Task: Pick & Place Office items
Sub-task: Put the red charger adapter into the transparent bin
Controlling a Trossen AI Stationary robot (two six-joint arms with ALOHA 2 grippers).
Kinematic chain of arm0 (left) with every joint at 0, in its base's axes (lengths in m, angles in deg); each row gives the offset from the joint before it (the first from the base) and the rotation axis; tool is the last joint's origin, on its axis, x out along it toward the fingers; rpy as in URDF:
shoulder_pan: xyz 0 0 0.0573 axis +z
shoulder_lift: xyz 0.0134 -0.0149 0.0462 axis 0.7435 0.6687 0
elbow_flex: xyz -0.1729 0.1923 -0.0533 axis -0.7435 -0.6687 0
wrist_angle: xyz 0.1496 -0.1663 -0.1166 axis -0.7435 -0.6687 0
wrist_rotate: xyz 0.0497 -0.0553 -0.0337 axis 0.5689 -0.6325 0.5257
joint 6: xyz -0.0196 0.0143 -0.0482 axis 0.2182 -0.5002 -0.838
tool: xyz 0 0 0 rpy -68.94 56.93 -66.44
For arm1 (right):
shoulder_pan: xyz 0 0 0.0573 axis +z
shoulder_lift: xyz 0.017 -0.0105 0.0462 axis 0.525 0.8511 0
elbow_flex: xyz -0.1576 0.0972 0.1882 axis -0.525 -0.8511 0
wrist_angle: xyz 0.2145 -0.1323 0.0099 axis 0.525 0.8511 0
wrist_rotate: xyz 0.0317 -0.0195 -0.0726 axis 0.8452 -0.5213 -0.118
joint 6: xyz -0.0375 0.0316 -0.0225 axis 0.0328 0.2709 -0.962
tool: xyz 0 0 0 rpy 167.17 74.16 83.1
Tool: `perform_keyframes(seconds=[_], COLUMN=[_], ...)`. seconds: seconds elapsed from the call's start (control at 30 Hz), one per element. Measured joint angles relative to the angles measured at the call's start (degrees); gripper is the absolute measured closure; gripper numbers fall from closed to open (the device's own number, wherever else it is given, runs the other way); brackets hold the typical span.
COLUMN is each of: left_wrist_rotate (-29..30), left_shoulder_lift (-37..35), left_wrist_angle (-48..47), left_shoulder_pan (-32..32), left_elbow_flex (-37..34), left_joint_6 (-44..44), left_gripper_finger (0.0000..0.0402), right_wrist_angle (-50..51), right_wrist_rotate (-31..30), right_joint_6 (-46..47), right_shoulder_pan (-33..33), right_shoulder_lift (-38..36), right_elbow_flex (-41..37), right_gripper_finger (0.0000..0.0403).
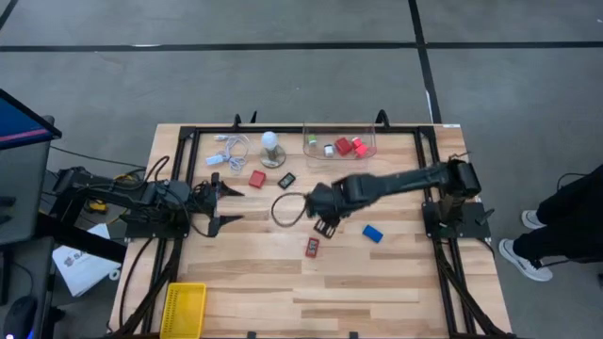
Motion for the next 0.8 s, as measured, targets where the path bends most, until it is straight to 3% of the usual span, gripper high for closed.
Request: perform_keyframes(seconds=[0.1,0.4,0.7,0.8], left_wrist_rotate=[7.99,17.35,17.64,14.60], left_shoulder_lift=[0.91,14.35,38.56,45.49], left_wrist_angle=[-1.77,1.52,3.59,0.01], left_shoulder_pan=[0.11,3.83,14.69,20.43], left_elbow_flex=[0.02,1.43,11.68,17.37], left_joint_6=[-3.76,-12.77,-16.26,-16.30], left_gripper_finger=[0.0092,0.0090,0.0058,0.0042], right_wrist_angle=[-2.60,-3.77,-4.13,-4.11], right_wrist_rotate=[-1.75,-8.12,-14.12,-15.38], right_joint_6=[2.04,8.75,11.81,12.67], right_shoulder_pan=[4.25,13.07,18.68,19.91], right_shoulder_lift=[0.00,0.00,0.02,0.04], right_elbow_flex=[0.00,0.00,0.00,0.00], right_gripper_finger=[0.0243,0.0218,0.0208,0.0208])
